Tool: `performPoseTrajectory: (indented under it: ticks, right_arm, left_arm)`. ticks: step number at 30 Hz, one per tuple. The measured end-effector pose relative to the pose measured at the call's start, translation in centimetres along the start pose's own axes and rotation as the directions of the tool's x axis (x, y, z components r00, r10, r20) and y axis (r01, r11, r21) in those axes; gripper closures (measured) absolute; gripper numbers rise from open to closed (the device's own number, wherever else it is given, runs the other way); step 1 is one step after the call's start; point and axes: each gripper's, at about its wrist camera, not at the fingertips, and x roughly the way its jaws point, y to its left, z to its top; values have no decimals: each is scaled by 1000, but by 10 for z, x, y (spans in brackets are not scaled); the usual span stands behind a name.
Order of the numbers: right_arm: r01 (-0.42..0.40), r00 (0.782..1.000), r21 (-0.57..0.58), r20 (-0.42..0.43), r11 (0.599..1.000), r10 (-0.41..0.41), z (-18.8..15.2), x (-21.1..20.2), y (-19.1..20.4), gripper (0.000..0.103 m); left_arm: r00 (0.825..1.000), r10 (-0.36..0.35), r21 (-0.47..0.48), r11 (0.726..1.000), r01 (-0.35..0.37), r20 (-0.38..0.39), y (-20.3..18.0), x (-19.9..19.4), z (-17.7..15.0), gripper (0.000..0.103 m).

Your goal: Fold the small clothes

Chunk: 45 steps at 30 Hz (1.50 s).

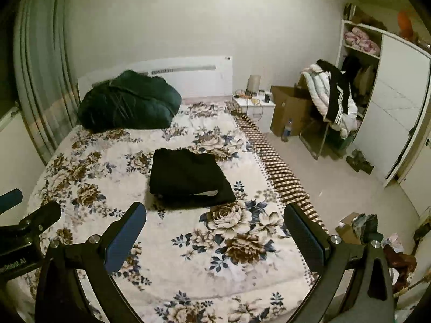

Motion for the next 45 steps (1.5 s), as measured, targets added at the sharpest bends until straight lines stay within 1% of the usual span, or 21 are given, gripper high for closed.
performPoseTrajectory:
  ticks: [3,6,10,11,13,18,24,27,40,45]
  right_arm:
    - [-8,1000,3,20,1000,8,-4,-44,-5,0]
    - [-18,999,1,46,1000,18,-6,-79,-14,0]
    - [-44,998,1,50,999,44,-2,-94,-28,0]
    - [-51,997,0,51,999,51,0,-96,-31,0]
    - [-56,997,-8,58,998,56,0,-105,-33,0]
    - [-71,996,-34,56,997,73,5,-100,-39,0]
    - [-93,995,-32,38,995,94,12,-75,-51,0]
    - [-98,994,-33,38,995,99,13,-71,-56,0]
    - [-108,994,-16,29,994,109,9,-61,-63,0]
    - [-113,993,-19,33,993,114,13,-57,-63,0]
  left_arm:
    - [1000,12,-7,1000,-12,24,-2,-21,-5,4]
    - [999,23,-26,999,-22,42,-5,-36,-9,4]
    - [998,28,-59,998,-24,58,-9,-47,-13,4]
    - [998,32,-63,998,-28,62,-9,-49,-14,1]
    - [997,42,-65,997,-37,69,-12,-52,-14,0]
    - [994,68,-89,994,-60,84,-12,-55,-16,0]
    - [992,93,-83,993,-86,84,-17,-57,-21,0]
    - [991,102,-70,993,-96,87,-21,-58,-22,0]
    - [991,109,-68,992,-104,76,-25,-57,-24,0]
    - [991,114,-65,992,-109,76,-24,-57,-25,0]
